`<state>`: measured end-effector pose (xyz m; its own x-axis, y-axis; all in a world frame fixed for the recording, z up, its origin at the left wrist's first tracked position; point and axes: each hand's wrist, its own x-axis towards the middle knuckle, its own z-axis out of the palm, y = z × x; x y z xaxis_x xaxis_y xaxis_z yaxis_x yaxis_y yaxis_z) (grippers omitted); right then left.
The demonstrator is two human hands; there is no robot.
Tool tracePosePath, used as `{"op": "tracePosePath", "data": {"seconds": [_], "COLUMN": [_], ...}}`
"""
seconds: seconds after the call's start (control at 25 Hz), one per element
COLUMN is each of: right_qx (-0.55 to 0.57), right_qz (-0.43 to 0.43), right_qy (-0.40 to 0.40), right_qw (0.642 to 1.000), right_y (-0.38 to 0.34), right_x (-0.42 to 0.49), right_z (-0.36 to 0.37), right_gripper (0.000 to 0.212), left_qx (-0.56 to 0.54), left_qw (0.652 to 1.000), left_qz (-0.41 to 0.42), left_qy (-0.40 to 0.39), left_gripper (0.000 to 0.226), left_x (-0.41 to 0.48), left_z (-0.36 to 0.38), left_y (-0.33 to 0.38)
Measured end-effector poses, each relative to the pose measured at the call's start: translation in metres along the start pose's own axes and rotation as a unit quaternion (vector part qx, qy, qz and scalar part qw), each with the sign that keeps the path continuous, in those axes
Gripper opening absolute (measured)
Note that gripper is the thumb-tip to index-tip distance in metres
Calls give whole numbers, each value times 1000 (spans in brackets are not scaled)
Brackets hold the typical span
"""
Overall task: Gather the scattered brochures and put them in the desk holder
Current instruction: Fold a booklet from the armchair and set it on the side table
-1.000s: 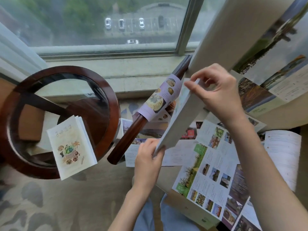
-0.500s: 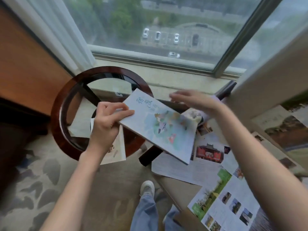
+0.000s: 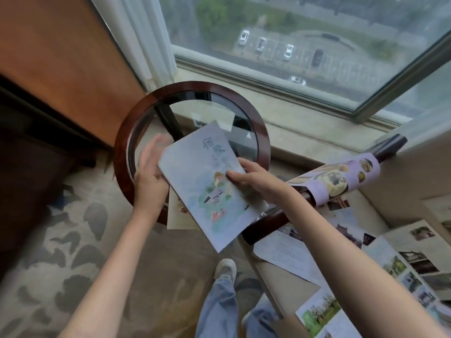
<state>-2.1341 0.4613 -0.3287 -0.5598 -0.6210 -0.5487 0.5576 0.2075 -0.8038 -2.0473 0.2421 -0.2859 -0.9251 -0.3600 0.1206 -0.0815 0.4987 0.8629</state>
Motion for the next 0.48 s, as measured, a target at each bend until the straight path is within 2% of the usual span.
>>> {"op": "tracePosePath", "data": {"seconds": [0.04,0.12,0.2,0.32,0.4,0.48], "right_qx": [21,74,123,124,89,65], "right_qz": [-22,-60,-84,-68,-43,-21], "right_qy": [15,81,179,294,332,342], "right_qw": [999,992,973,945,938,937], "right_y": [0,-2,-4,2,16,31], "right_x": [3,7,14,26,33,39], "right_z": [2,0,-6,-21,-32,-34], "right_gripper": [24,21,16,14,15,9], "left_qx": [-38,-39,96,289,317,327], "left_qw": [999,994,986,940,929,924], "left_qz": [-37,-98,-129,-86,-46,-39], "left_qy": [14,13,-51,-162,-183,-192], "left_gripper": [75,78,64,59,59,57], "left_x": [-2,-10,-25,-57,-63,-57], "left_z": [5,18,34,61,76,89], "left_y": [-5,-22,-53,-104,-129,-137]}}
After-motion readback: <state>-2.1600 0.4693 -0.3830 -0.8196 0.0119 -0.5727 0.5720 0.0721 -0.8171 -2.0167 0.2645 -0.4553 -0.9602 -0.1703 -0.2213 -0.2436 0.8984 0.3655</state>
